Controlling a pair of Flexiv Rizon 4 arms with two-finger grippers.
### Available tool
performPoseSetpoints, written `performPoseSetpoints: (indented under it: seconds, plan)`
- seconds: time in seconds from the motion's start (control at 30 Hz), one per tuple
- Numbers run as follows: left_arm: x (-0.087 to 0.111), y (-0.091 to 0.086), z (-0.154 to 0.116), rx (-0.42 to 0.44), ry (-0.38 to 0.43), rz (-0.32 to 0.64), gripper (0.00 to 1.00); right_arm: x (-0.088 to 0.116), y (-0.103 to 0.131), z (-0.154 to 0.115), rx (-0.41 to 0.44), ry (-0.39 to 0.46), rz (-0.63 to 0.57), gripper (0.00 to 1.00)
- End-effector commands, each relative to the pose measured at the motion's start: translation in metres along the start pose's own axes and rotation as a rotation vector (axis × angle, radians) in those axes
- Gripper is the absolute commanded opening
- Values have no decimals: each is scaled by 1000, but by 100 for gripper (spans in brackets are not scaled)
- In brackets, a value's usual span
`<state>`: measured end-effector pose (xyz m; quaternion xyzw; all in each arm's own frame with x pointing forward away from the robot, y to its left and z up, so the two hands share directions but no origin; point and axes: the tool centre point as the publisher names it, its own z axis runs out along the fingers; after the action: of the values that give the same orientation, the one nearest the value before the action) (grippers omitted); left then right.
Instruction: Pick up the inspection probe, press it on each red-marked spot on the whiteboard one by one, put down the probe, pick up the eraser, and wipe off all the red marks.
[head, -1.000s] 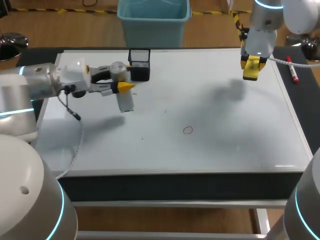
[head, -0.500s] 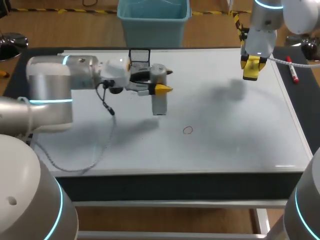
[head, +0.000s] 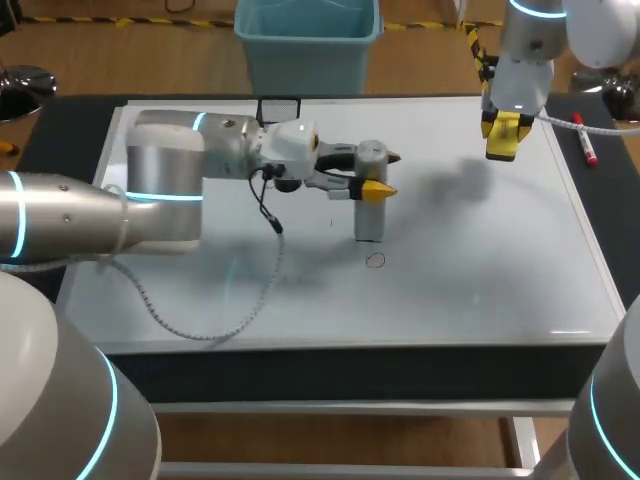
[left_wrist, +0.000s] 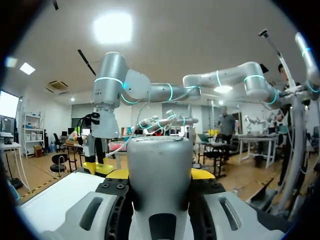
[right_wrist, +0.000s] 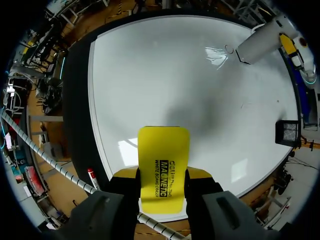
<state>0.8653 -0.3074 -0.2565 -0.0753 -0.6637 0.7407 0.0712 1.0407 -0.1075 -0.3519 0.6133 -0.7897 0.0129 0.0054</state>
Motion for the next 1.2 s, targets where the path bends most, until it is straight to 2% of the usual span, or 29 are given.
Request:
performPoseSetpoints:
  seconds: [0.03, 0.7, 1.2]
  plan:
    - [2, 5, 13, 12, 16, 2, 0, 1, 0, -1, 1, 2, -2, 0]
    - [34, 9, 25, 15, 14, 1, 0, 1, 0, -1, 1, 2, -2, 0]
    - [43, 14, 24, -5, 12, 1, 0, 1, 0, -1, 1, 2, -2, 0]
